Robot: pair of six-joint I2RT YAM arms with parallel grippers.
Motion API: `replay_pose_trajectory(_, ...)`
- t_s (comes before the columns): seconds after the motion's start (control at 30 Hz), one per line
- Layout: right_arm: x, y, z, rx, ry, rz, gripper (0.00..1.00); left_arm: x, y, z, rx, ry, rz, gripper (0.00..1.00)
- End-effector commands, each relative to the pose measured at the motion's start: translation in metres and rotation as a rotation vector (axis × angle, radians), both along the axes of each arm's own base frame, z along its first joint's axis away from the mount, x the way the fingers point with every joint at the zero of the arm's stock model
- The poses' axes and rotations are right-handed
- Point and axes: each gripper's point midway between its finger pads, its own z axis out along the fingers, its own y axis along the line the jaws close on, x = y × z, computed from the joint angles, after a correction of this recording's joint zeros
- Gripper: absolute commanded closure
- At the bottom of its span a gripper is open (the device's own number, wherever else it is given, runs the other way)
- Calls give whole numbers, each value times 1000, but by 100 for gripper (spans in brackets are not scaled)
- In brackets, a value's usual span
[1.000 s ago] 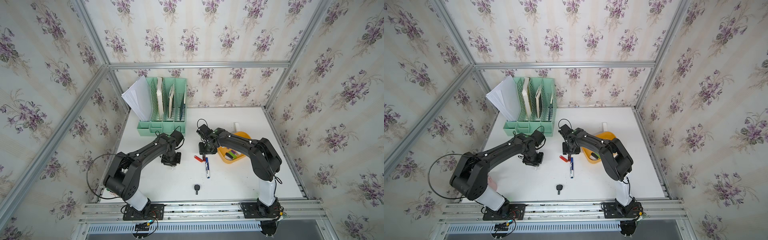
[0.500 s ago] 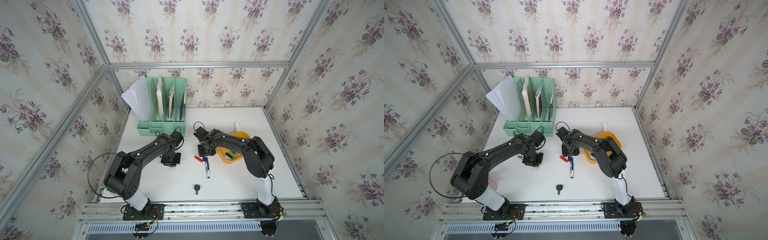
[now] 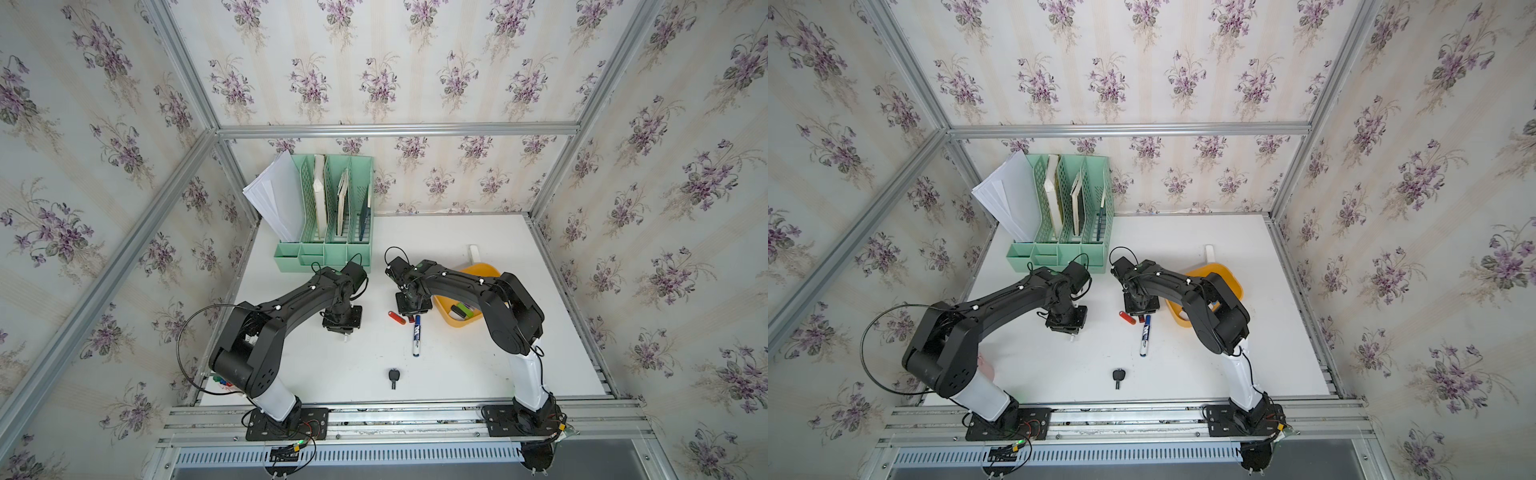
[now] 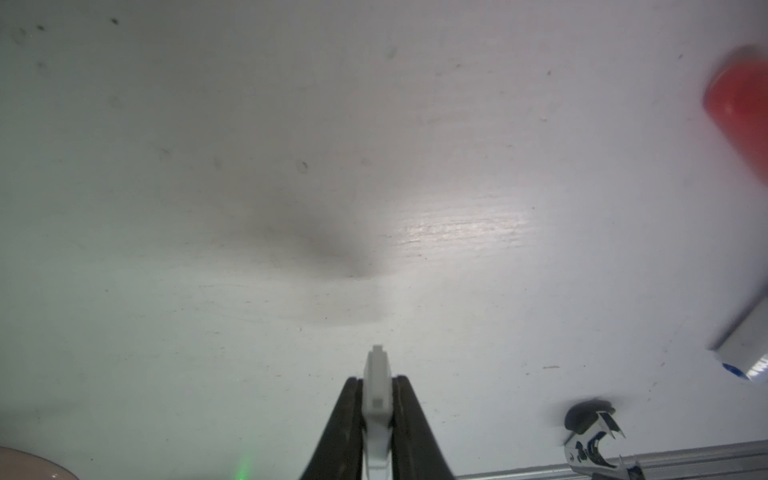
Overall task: Put the usb flash drive into the storage box
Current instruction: Pick up the USB flash from the center of the board, then place the USB flash in the storage box.
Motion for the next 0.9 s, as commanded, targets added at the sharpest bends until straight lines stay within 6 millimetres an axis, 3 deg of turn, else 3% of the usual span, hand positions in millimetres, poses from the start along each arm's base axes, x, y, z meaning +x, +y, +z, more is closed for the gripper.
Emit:
replay_pose_trajectory(0.0,-2,-2,-3,-18,8,8,68,-2,1,-1,3,10,-9,82)
replay_pose_trajectory(0.3,-2,-1,-1,-20,7,11,82,-2,0,-2,1,12,-11,82)
replay_pose_trajectory(0.4,1,1,10,-3,-14,8,84,-2,0,-2,0,15,-11,82)
replay_pose_trajectory(0.67,20,-4,76,66,-139,-35,87,-1,-1,-2,4,25,-13,82)
replay_pose_trajectory(0.77,30,-23,107,66,-194,-74,88,1,-2,-2,4,29,-14,82)
replay_pose_trajectory(0.87,38,-56,131,49,-231,-127,89,5,-6,-1,-4,36,-15,82)
